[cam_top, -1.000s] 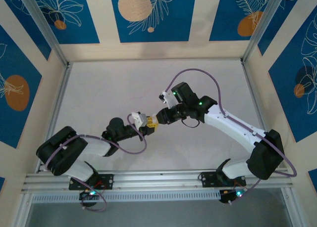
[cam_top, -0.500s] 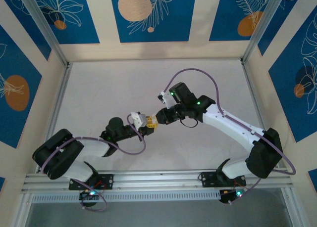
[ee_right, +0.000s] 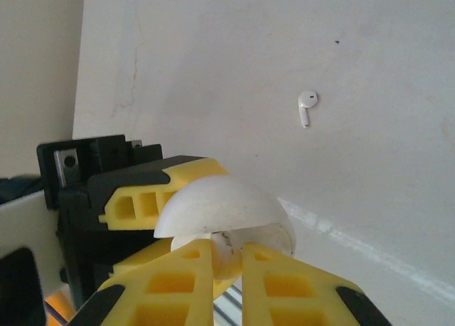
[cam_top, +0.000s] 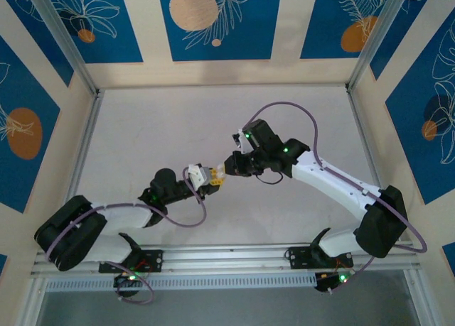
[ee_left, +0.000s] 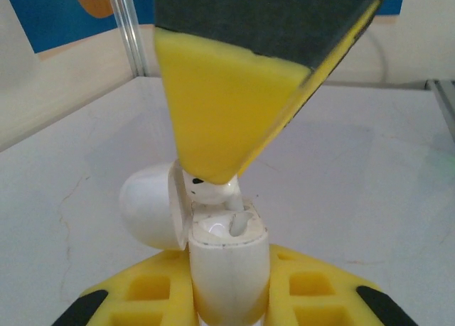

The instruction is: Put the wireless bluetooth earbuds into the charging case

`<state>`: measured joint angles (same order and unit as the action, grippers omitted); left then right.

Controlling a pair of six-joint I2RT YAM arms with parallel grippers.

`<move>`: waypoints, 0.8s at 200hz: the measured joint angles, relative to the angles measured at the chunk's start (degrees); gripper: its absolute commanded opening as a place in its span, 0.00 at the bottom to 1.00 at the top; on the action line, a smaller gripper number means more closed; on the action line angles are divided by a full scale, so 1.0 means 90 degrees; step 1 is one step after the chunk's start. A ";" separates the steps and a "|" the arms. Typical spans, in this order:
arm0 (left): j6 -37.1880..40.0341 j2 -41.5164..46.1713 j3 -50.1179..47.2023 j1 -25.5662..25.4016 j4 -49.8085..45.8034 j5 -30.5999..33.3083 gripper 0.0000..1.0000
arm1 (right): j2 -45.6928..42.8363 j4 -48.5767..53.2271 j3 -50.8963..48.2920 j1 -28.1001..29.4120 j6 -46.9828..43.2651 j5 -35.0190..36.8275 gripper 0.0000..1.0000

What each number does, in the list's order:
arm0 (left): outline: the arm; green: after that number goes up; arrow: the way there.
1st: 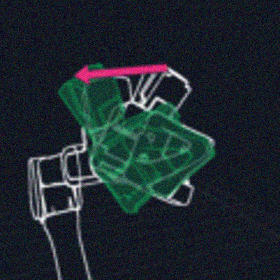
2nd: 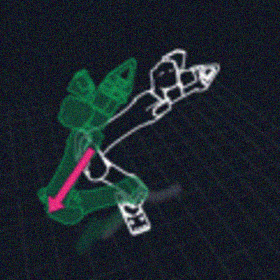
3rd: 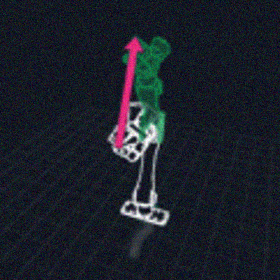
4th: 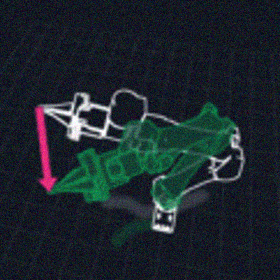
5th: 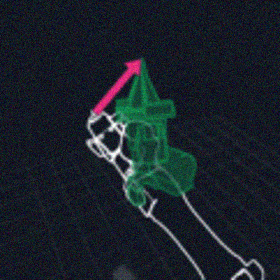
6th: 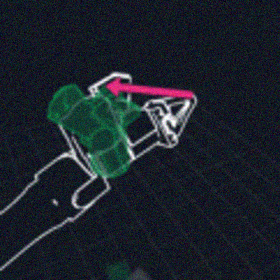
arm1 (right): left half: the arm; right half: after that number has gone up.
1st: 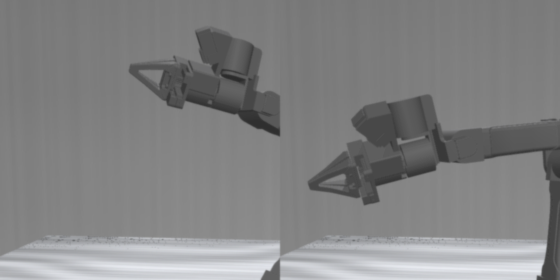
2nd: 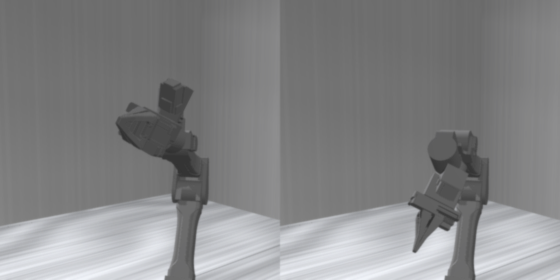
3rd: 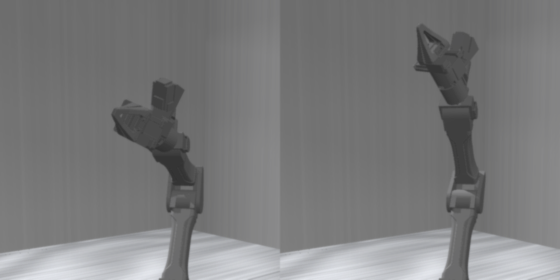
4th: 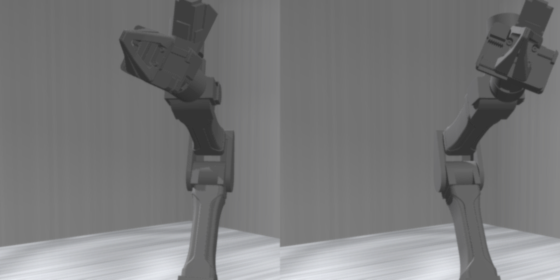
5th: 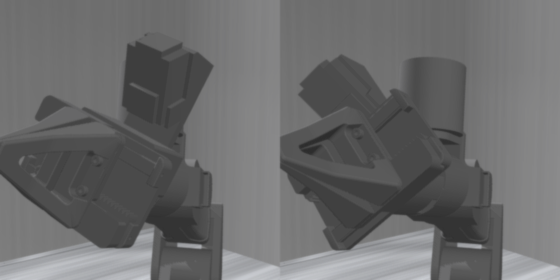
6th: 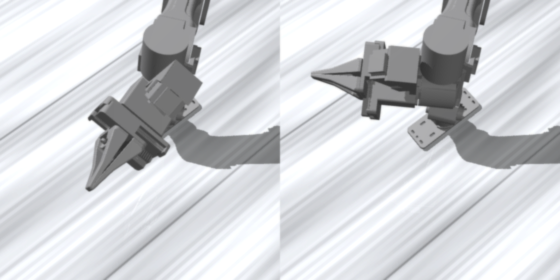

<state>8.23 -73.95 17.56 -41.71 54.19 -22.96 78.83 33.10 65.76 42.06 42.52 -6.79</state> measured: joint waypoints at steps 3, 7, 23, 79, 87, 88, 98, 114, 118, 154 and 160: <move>0.0053 0.0039 0.0002 -0.0010 -0.0073 0.0027 0.20 | 0.0000 -0.0007 -0.0002 0.0000 0.0066 0.0002 0.14; 0.0112 0.0075 0.0005 -0.0012 -0.0136 0.0046 0.20 | 0.0000 -0.0017 -0.0005 0.0000 0.0151 0.0012 0.14; 0.0333 0.0226 0.0007 -0.0024 -0.0389 0.0119 0.20 | 0.0000 -0.0097 -0.0039 -0.0002 0.0469 0.0073 0.14; 0.0733 0.0498 0.0007 -0.0049 -0.0852 0.0352 0.20 | 0.0075 -0.0294 -0.0119 0.0049 0.1146 0.0095 0.14; 0.0775 0.0520 0.0007 -0.0049 -0.0899 0.0398 0.20 | 0.0102 -0.0321 -0.0119 0.0053 0.1207 0.0095 0.14; 0.0780 0.0525 0.0005 -0.0049 -0.0901 0.0408 0.20 | 0.0102 -0.0321 -0.0119 0.0056 0.1214 0.0095 0.14; 0.0821 0.0546 -0.0007 -0.0051 -0.0937 0.0471 0.20 | 0.0141 -0.0357 -0.0119 0.0068 0.1287 0.0097 0.13; 0.0899 0.0571 -0.0049 -0.0075 -0.0937 0.0610 0.20 | 0.0197 -0.0415 -0.0119 0.0083 0.1382 0.0092 0.14; 0.0930 0.0576 -0.0063 -0.0085 -0.0933 0.0636 0.20 | 0.0214 -0.0418 -0.0119 0.0083 0.1404 0.0090 0.14; 0.1127 0.0585 -0.0141 -0.0143 -0.0886 0.0901 0.21 | 0.0311 -0.0542 -0.0148 0.0090 0.1664 0.0044 0.14; 0.1154 0.0583 -0.0153 -0.0151 -0.0879 0.0940 0.20 | 0.0316 -0.0573 -0.0172 0.0087 0.1715 0.0041 0.15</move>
<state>18.61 -68.71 16.19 -43.07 46.28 -14.50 81.67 27.94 64.20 42.85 57.95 -6.42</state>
